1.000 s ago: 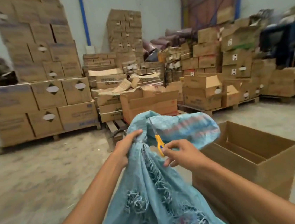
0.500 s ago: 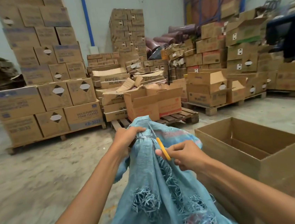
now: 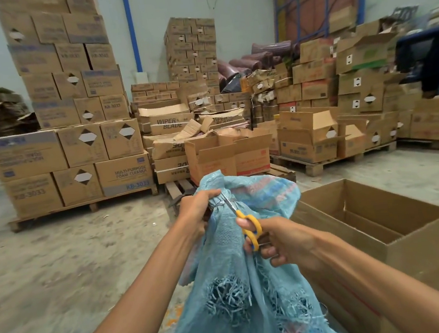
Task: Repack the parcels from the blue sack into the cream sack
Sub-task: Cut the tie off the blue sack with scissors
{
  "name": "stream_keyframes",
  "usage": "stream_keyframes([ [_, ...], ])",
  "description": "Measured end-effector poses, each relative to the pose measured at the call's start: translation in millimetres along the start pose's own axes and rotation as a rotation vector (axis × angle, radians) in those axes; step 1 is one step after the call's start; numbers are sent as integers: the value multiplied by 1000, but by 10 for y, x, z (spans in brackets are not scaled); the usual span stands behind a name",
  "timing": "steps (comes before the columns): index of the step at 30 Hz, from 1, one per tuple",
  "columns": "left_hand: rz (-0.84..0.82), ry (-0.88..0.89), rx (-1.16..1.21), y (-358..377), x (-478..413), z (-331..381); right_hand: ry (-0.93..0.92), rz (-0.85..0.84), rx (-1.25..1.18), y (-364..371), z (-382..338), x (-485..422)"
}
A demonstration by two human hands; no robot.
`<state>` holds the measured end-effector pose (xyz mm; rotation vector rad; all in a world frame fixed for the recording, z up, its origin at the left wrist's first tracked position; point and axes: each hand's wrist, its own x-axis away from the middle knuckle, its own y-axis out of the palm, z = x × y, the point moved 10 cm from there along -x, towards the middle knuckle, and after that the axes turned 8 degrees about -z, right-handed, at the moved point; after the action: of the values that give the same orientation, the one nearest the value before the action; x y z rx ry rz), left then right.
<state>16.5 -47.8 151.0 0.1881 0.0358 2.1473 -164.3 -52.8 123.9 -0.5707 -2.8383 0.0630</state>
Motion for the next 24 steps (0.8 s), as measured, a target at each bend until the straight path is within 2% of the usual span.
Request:
stream_keyframes([
  [24, 25, 11, 36, -1, -26, -20, 60, -90, -60, -71, 204, -74],
])
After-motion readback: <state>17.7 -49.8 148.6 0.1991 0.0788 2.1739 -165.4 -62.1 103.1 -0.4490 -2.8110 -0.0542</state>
